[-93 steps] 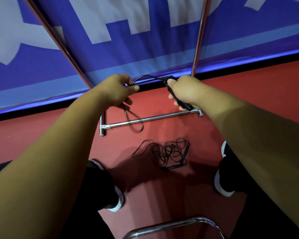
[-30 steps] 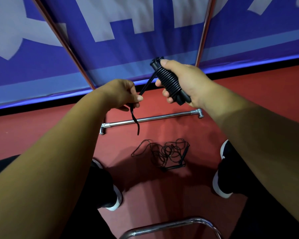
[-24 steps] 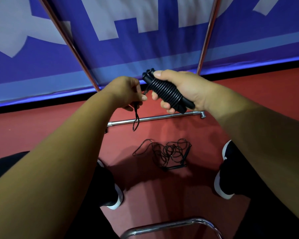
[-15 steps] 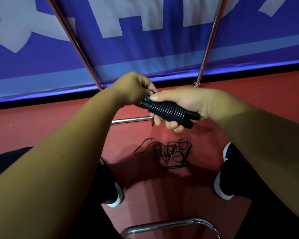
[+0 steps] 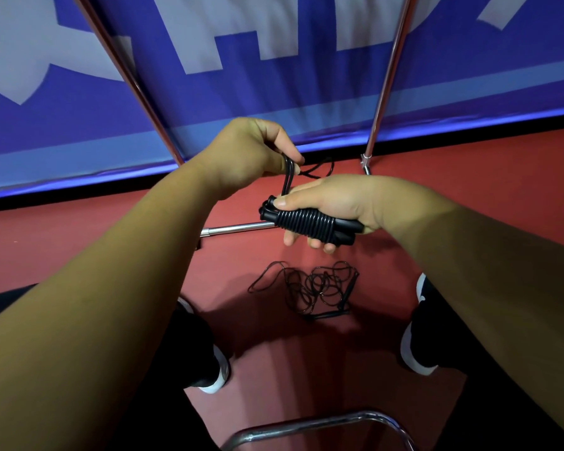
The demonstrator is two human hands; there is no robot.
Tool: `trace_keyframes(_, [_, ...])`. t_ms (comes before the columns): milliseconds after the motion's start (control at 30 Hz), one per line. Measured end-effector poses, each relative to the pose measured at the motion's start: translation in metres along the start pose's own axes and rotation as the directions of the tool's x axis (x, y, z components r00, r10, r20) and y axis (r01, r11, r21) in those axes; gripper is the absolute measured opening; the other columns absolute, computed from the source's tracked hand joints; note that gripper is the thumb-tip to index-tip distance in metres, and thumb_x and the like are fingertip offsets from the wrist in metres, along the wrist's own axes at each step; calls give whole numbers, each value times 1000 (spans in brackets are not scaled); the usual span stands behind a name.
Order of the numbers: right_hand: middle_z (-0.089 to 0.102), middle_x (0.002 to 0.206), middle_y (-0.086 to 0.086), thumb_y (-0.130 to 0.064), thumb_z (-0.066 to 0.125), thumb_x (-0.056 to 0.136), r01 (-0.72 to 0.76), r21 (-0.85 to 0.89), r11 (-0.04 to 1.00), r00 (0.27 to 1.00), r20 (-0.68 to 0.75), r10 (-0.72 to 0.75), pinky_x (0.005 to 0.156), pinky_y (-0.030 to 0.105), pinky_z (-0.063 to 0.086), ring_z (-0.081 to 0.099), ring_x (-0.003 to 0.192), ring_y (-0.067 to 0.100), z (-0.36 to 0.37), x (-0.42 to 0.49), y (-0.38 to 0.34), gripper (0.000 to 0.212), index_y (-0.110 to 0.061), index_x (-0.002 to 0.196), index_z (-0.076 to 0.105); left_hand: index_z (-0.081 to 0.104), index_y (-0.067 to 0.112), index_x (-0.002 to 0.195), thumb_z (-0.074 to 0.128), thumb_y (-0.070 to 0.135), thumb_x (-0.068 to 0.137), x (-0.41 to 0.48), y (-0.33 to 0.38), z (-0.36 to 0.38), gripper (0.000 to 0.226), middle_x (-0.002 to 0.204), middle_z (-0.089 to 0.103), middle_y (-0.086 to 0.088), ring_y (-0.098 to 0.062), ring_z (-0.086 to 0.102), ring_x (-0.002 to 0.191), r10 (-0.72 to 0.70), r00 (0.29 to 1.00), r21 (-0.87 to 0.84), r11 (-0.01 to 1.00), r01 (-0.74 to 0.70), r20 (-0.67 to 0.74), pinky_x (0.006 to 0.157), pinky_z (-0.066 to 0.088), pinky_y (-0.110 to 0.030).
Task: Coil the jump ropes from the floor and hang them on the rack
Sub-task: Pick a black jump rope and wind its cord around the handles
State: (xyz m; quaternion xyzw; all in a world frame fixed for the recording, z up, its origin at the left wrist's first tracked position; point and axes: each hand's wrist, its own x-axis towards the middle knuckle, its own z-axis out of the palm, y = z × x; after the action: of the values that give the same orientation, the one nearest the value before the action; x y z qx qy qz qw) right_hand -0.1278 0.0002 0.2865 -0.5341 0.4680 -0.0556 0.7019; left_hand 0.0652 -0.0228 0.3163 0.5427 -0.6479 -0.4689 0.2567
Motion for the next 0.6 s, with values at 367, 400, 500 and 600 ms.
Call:
trace_keyframes(367, [79, 96, 13, -47, 61, 106, -39, -105, 994, 950, -312, 4, 49, 33, 54, 65, 57, 22, -4, 20, 12, 39, -9, 109, 64, 77, 21, 91, 78, -2, 81, -1, 9, 0, 25, 92, 73, 8, 4, 65, 78, 145, 985, 397, 902, -170, 93, 76, 48, -8])
trace_keyframes(400, [76, 97, 14, -45, 59, 107, -44, -91, 995, 938, -347, 9, 47, 32, 53, 63, 56, 22, -5, 22, 14, 35, -10, 108, 62, 78, 20, 95, 78, -2, 81, -1, 10, 0, 27, 94, 73, 10, 4, 65, 80, 125, 986, 426, 890, -161, 110, 76, 49, -8])
trace_keyframes(500, [71, 99, 13, -38, 56, 106, -67, -66, 996, 904, -425, 32, 48, 33, 51, 59, 59, 24, -9, 25, 18, 27, -11, 111, 58, 74, 21, 105, 84, 5, 80, 1, 8, 1, 32, 96, 75, 7, -5, 70, 84, 33, 992, 498, 862, -88, 120, 80, 56, -22])
trace_keyframes(600, [65, 95, 11, -30, 53, 102, -36, -99, 994, 900, -436, -11, 46, 31, 47, 53, 57, 24, -6, 25, 15, 22, -9, 105, 58, 65, 20, 107, 89, 14, 79, 2, -1, 2, 37, 86, 76, 2, -20, 75, 70, -114, 991, 595, 802, 48, 75, 69, 63, -35])
